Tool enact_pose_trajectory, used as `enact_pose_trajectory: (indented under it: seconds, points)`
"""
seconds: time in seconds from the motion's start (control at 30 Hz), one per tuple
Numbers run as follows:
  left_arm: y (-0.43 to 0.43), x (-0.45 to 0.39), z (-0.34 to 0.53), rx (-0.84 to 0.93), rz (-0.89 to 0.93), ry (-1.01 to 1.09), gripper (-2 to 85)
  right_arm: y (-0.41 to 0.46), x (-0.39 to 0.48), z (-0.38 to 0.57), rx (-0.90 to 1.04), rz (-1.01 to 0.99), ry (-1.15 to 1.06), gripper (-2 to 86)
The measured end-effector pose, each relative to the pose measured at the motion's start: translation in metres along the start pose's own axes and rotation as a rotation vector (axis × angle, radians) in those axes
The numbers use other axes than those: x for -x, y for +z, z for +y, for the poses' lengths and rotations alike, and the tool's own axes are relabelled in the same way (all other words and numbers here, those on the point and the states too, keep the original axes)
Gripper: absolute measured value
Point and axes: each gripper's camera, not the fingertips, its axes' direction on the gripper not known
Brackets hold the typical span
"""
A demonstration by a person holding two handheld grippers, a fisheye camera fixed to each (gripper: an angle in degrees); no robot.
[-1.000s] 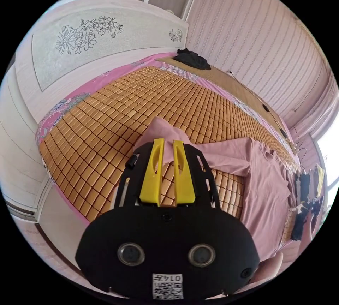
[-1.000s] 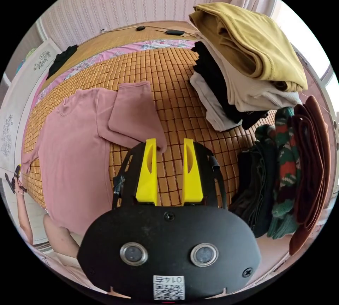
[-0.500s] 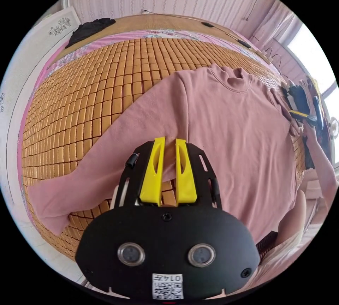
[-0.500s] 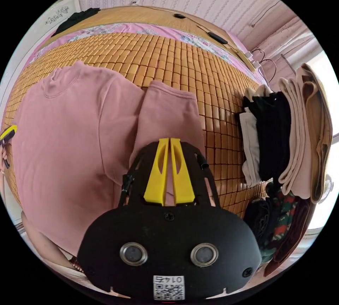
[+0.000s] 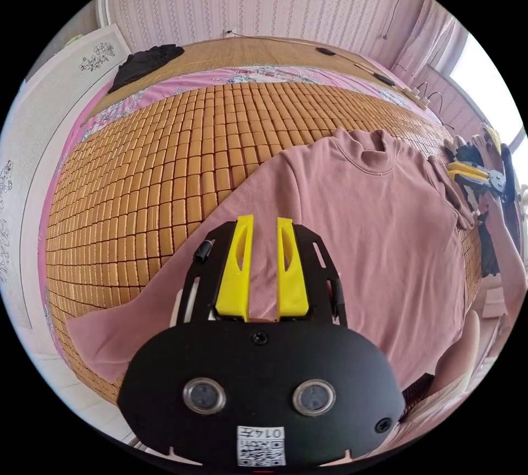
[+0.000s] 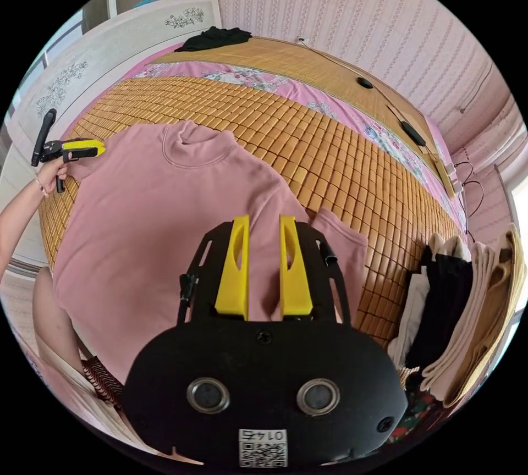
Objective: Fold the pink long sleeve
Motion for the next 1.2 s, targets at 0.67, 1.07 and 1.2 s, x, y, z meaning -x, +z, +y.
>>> enact_pose_trajectory:
  seconds: [0.67,1.07,1.2]
  points:
    - [0.005,-0.016,0.024,-0.165,0.099,0.085,5.0,-0.002,-0.001,0.005,-0.051,-0.066,-0.005,6.2]
    - [-0.009,-0.066,0.266,0.121,0.383,0.041,9.2,-0.061,0.051,0.306,0.282,-0.239,0.23,10.0]
    - [0.02,-0.097,0.264,0.209,0.384,0.089,8.6,-0.06,0.051,0.316,0.274,-0.135,0.265,5.7]
